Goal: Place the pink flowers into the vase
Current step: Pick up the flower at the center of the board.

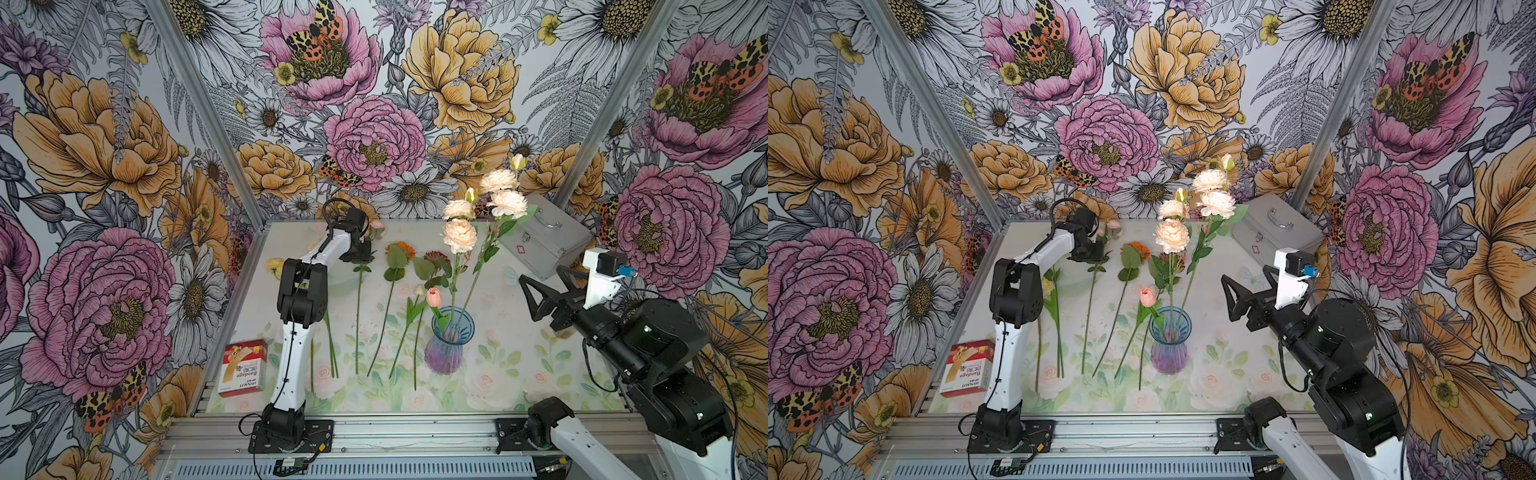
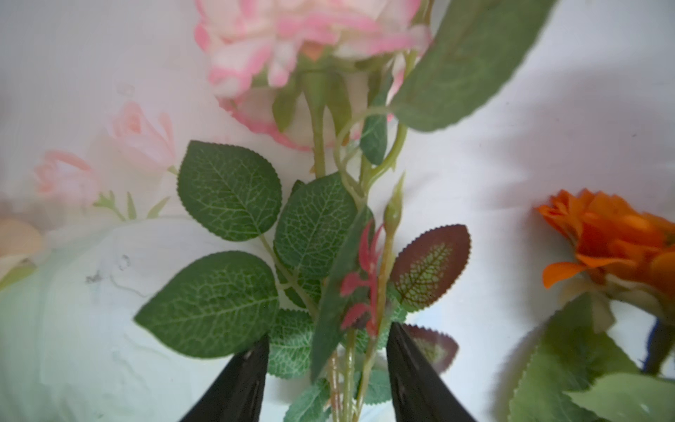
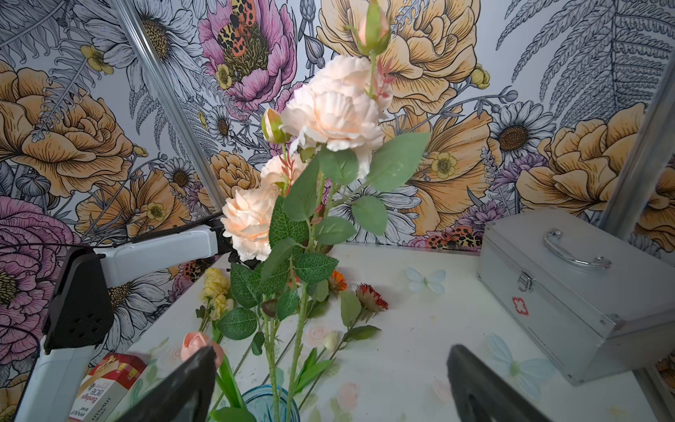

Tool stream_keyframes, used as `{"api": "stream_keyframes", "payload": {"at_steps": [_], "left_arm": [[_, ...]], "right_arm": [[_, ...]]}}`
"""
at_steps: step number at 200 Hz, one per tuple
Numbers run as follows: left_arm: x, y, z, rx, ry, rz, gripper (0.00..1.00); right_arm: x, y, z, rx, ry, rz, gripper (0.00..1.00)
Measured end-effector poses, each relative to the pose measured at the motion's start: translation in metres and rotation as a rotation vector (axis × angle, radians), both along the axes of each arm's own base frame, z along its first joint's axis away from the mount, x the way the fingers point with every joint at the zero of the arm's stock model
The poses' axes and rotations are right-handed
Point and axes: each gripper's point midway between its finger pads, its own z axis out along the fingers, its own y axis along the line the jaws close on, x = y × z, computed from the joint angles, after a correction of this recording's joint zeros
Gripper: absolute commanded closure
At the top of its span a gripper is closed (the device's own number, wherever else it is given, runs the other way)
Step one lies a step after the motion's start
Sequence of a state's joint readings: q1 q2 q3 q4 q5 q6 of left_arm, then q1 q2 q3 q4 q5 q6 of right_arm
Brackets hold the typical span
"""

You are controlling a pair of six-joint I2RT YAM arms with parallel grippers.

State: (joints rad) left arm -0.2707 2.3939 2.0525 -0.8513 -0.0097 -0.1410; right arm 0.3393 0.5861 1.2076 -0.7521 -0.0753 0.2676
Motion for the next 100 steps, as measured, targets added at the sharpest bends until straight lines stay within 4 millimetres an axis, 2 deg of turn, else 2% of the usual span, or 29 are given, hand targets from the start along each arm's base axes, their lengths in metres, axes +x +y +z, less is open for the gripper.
{"api": "stream_keyframes", "payload": {"at_steps": [61, 100], "left_arm": [[-0.0031, -0.0079, -0.0019, -0.023, 0.014, 0.000, 0.68], [-0.0035, -0.0078, -0.0021, -0.023, 0.016, 0.002, 0.68]], "right_arm": [[0.0025, 0.0007, -0.0016, -0.010, 0.005, 0.000, 0.00], [-0.0007, -0.0004, 0.0004, -0.005, -0.005, 0.000, 0.00]]}}
